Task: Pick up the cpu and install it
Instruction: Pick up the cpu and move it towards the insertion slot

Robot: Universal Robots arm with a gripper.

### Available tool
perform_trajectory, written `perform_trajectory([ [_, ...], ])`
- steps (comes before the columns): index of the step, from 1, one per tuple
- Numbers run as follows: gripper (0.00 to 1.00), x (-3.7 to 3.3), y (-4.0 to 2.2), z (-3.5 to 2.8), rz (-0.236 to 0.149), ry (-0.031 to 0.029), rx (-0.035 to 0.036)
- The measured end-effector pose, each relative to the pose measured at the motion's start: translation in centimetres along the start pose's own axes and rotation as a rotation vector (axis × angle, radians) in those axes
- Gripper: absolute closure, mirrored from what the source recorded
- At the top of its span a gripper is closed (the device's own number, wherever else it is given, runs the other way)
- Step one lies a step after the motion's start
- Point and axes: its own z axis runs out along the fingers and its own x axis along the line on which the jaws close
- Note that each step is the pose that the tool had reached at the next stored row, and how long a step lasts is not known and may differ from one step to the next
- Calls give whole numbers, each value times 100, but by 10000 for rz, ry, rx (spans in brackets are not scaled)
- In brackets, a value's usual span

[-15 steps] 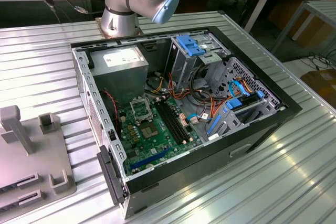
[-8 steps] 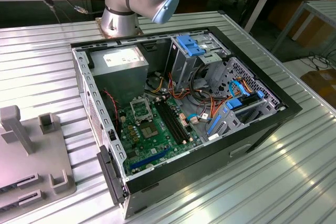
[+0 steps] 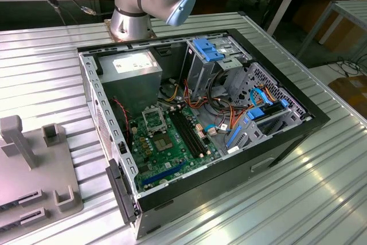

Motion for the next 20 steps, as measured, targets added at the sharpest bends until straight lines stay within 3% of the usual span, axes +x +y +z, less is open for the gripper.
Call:
perform_trajectory([
  [15,83,7,-1,0,0,-1,0],
  [20,75,8,0,0,0,-1,0],
])
